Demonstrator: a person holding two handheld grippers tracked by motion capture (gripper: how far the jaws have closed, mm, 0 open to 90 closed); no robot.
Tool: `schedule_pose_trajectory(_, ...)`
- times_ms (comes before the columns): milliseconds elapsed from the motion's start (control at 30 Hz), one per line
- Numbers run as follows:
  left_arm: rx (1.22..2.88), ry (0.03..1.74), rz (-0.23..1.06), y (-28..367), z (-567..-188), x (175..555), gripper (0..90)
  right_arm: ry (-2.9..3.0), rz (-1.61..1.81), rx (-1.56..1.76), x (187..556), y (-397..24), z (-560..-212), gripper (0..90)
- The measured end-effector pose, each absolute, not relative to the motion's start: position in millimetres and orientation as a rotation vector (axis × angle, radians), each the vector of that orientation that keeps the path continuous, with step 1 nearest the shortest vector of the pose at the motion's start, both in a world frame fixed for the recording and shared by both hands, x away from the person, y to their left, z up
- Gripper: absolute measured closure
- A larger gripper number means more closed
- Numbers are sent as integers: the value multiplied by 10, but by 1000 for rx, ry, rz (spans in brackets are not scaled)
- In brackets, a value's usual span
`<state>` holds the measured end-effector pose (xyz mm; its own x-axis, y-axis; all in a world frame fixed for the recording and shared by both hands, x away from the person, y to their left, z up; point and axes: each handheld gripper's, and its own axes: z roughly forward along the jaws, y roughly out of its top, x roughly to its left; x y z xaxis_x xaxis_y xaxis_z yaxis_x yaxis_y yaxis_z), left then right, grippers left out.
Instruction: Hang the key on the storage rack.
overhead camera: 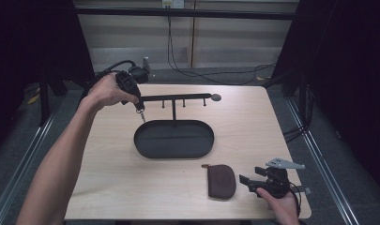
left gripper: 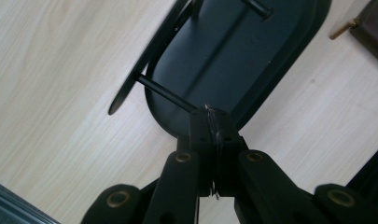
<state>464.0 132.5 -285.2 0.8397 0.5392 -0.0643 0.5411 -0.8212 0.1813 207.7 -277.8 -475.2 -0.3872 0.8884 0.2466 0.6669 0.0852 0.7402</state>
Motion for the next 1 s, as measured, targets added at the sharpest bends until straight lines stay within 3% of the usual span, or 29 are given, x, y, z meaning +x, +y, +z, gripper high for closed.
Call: schedule_pose_trajectory(1000,2786,921,57,1412,-2815,4651,869,2109,1195,1549,2085,-2766,-4751,208)
